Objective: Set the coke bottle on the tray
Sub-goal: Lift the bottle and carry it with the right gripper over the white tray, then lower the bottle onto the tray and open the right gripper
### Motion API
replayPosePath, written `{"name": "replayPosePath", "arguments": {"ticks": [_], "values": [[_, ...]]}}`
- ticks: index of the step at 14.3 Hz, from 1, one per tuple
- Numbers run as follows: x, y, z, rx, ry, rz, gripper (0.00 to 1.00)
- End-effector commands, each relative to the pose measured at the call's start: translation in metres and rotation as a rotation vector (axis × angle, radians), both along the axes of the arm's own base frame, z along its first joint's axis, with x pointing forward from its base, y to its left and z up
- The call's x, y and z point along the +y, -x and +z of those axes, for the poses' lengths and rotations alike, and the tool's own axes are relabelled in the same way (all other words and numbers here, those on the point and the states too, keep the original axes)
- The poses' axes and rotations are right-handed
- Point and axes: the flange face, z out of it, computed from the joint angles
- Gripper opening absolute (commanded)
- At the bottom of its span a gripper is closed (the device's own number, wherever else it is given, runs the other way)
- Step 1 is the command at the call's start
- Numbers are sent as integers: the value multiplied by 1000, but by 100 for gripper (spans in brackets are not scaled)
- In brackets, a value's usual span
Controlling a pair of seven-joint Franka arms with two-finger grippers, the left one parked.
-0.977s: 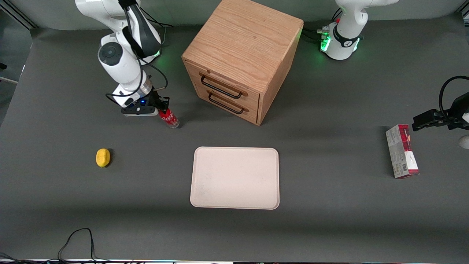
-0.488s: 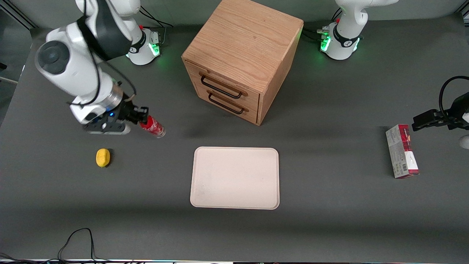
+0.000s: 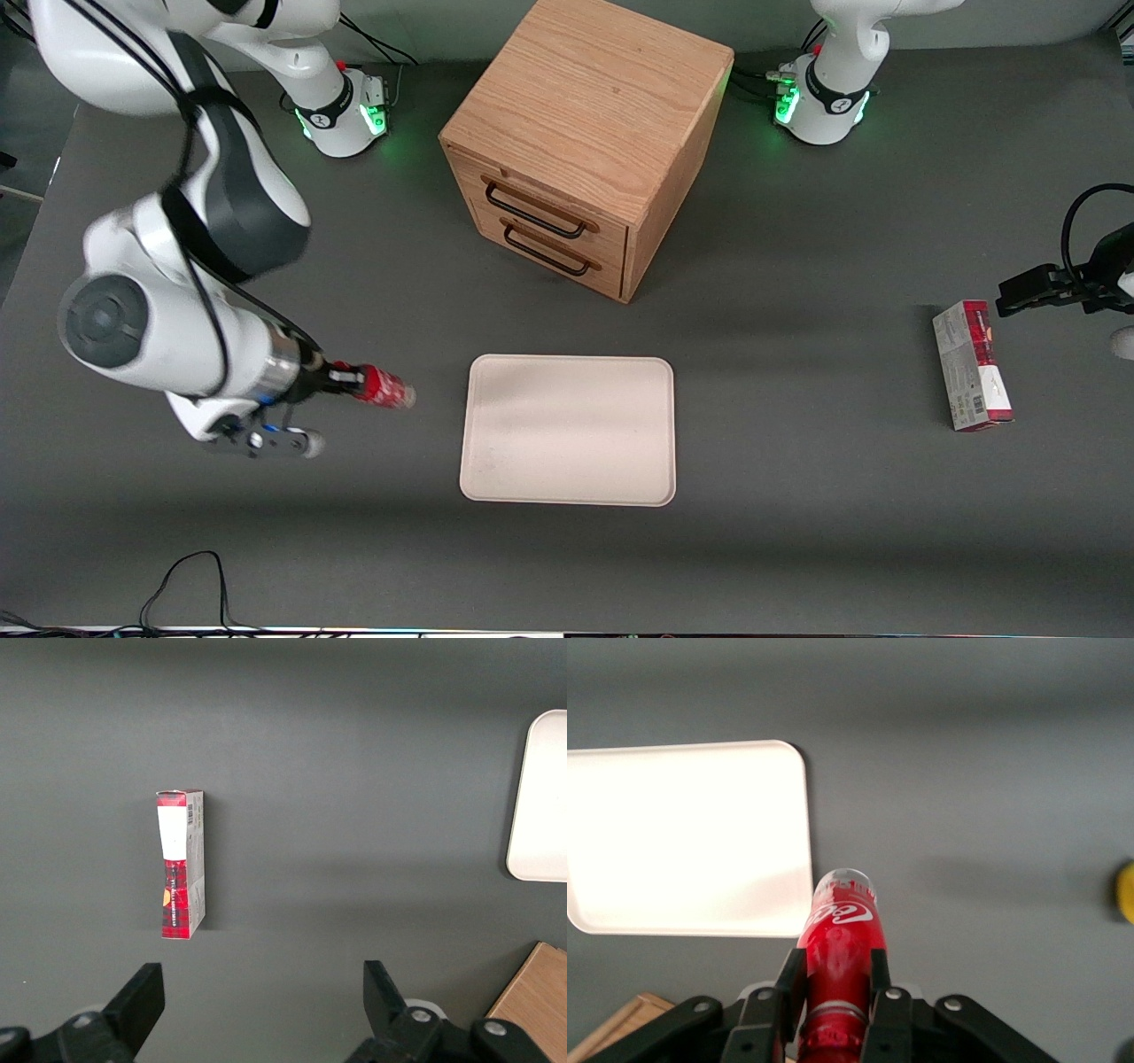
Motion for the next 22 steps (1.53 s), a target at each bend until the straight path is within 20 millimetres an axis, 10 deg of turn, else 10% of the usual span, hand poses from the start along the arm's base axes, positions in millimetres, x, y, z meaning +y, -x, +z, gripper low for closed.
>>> {"name": "replayPosePath", "arguments": {"ticks": [1, 7, 14, 18, 22], "values": [[28, -14, -2, -60, 13, -3, 0], [102, -17, -77, -151, 70, -53, 0], [116, -23, -120, -180, 49, -50, 0], [117, -26, -121, -201, 34, -124, 99], [103, -31, -111, -206, 39, -136, 100]]}}
